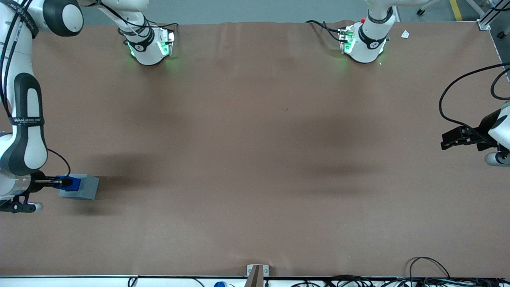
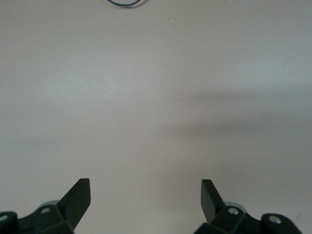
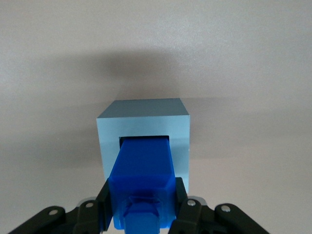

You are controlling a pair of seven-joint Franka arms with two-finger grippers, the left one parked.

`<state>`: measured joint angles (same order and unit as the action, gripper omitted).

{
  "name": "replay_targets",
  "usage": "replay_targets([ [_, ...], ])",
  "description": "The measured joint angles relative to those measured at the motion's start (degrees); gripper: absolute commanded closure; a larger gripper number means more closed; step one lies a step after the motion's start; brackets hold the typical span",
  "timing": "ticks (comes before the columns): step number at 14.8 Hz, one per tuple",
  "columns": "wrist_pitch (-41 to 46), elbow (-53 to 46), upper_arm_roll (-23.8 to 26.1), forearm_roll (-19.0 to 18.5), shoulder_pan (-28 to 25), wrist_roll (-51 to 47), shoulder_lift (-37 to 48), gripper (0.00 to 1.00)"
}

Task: Insert blue part into gray base with right arm
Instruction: 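Lower the blue block into the gray base's opening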

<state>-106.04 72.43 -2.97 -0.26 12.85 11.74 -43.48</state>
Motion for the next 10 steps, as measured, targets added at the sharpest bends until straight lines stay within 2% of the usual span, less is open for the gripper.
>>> replay_targets([
  [1, -0.1, 0.0, 0.0, 0.0, 0.0, 0.0, -0.1, 0.91],
  [2, -0.1, 0.0, 0.0, 0.0, 0.0, 0.0, -0.2, 0.73],
  [3, -0.1, 0.0, 0.0, 0.0, 0.0, 0.0, -0.3, 0.52],
  [4, -0.1, 0.0, 0.0, 0.0, 0.0, 0.0, -0.5, 0.16],
  [5, -0.1, 0.0, 0.0, 0.0, 0.0, 0.0, -0.6, 0.00],
  [10, -0.1, -0.3, 0.4, 0.0, -0.2, 0.1, -0.6, 0.00],
])
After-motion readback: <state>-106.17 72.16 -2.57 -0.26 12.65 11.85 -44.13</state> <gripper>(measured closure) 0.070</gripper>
